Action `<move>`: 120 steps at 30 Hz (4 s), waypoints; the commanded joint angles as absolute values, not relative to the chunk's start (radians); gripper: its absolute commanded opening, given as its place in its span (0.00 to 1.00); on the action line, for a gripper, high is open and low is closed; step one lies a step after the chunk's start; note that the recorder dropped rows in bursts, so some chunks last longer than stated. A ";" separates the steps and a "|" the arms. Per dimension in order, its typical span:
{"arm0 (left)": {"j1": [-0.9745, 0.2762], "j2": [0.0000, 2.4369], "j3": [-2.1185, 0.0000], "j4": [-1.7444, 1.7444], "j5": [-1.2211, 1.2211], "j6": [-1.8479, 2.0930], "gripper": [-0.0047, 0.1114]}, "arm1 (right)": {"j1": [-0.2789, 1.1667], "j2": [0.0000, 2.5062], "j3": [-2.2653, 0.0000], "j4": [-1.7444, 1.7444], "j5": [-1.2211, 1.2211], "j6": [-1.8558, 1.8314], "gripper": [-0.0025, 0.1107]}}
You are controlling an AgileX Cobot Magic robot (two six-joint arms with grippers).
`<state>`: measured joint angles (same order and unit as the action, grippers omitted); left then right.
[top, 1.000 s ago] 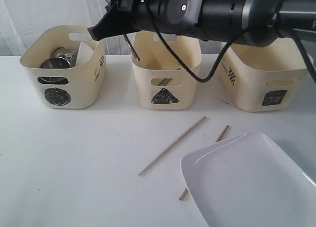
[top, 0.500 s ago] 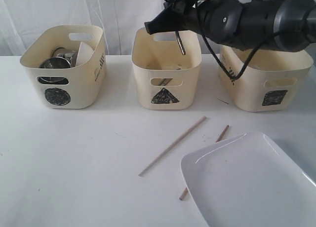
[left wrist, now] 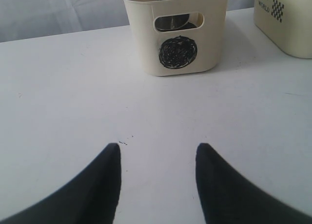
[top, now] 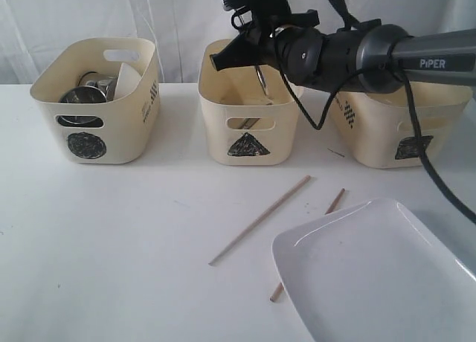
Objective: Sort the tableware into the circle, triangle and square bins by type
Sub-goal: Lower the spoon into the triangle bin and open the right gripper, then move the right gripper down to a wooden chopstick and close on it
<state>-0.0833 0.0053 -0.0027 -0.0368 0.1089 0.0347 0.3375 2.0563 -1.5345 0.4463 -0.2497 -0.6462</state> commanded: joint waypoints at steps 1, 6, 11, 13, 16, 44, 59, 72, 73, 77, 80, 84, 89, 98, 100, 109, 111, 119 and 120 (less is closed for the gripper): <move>-0.081 0.000 0.000 -0.044 0.103 0.029 0.49 | 0.325 2.077 -1.549 0.447 -0.262 -0.649 0.02; -0.081 0.000 0.000 -0.044 0.103 0.029 0.49 | 0.325 2.086 -1.549 0.456 -0.299 -0.626 0.07; -0.081 0.000 0.000 -0.044 0.103 0.029 0.49 | 0.320 2.086 -1.549 0.456 -0.341 -0.596 0.24; -0.081 0.000 0.000 -0.044 0.103 0.029 0.49 | 0.320 2.086 -1.549 0.456 -0.324 -0.596 0.27; -0.081 0.000 0.000 -0.044 0.103 0.029 0.49 | 0.320 2.084 -1.549 0.456 -0.298 -0.596 0.28; -0.081 0.000 0.000 -0.044 0.103 0.029 0.49 | 0.320 1.746 -1.232 0.402 0.304 -0.606 0.28; -0.081 0.000 0.000 -0.044 0.103 0.029 0.49 | 0.455 1.697 -1.152 0.244 0.494 -0.609 0.28; -0.081 0.000 0.000 -0.044 0.103 0.029 0.49 | 0.509 1.702 -1.152 0.000 0.765 -1.072 0.28; -0.081 0.000 0.000 -0.044 0.103 0.029 0.49 | 0.509 1.702 -1.152 0.000 0.761 -1.072 0.28; -0.081 0.000 0.000 -0.044 0.103 0.029 0.49 | 0.518 1.702 -1.162 0.000 0.741 -1.072 0.28; -0.081 0.000 0.000 -0.044 0.103 0.029 0.49 | 0.527 1.703 -1.179 0.000 0.701 -1.072 0.28; -0.081 0.000 0.000 -0.044 0.103 0.029 0.49 | 0.540 1.743 -1.232 -0.017 0.716 -1.079 0.28; -0.081 0.000 0.000 -0.044 0.103 0.029 0.49 | 0.563 1.843 -1.320 -0.049 0.858 -1.168 0.28; -0.081 0.000 0.000 -0.044 0.103 0.029 0.49 | 0.569 1.948 -1.383 -0.052 0.867 -1.258 0.28; -0.081 0.000 0.000 -0.044 0.103 0.029 0.49 | 0.569 1.965 -1.388 -0.052 0.853 -1.260 0.28; -0.081 0.000 0.000 -0.044 0.103 0.029 0.49 | 0.569 1.998 -1.388 -0.052 0.853 -1.260 0.28; -0.081 0.000 0.000 -0.044 0.103 0.029 0.49 | 0.569 2.006 -1.388 -0.052 0.850 -1.260 0.28; -0.081 0.000 0.000 -0.044 0.103 0.029 0.49 | 0.569 2.025 -1.388 -0.052 0.814 -1.260 0.28; -0.081 0.000 0.000 -0.044 0.103 0.029 0.49 | 0.569 2.027 -1.388 -0.052 0.812 -1.260 0.28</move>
